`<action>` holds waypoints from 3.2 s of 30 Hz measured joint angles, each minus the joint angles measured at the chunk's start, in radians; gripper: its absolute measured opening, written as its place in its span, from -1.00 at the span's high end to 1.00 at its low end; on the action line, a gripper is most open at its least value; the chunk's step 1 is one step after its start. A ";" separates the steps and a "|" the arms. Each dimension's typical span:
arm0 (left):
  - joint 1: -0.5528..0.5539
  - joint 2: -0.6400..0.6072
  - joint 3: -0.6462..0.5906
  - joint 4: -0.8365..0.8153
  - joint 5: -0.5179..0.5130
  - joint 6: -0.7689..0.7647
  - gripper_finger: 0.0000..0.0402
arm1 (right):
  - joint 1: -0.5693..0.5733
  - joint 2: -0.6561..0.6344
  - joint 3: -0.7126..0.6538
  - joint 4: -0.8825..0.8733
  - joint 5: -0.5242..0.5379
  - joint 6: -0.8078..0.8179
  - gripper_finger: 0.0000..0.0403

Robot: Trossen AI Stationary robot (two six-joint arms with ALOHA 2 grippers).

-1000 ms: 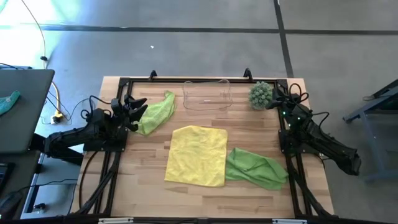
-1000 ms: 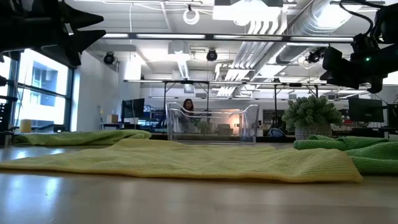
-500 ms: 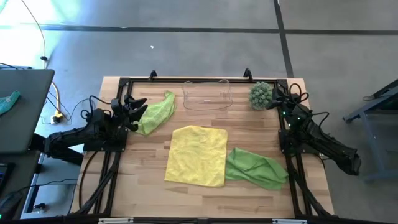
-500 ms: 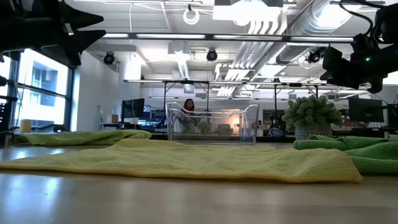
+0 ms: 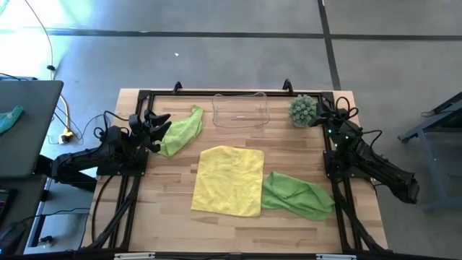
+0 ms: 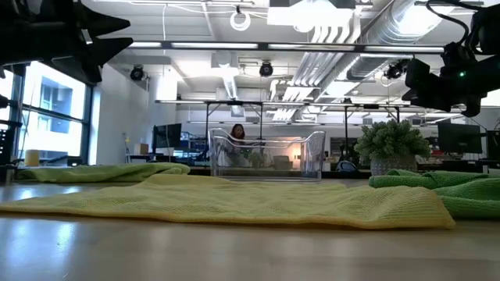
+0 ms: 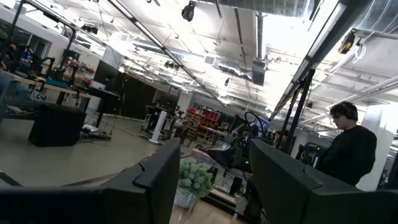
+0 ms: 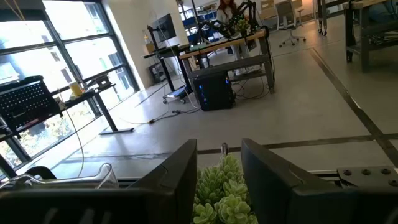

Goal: Roll microfiber towels into tight, uniform cylinder then place into a basket

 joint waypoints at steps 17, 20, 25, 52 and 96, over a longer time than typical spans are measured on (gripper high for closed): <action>0.000 0.000 0.000 0.000 0.000 0.000 0.10 | 0.000 0.000 0.000 0.000 0.000 0.000 0.41; 0.000 0.000 0.000 0.000 0.000 0.000 0.10 | 0.000 0.000 0.000 0.000 0.000 0.000 0.41; 0.000 0.000 0.000 0.000 0.000 0.000 0.10 | 0.000 0.000 0.000 0.000 0.000 0.000 0.41; 0.000 0.000 0.000 0.003 0.024 -0.005 0.10 | 0.000 0.000 0.000 0.000 0.000 0.000 0.41; -0.140 1.001 0.393 0.052 0.227 0.291 0.10 | 0.000 0.001 0.000 0.000 0.000 0.000 0.41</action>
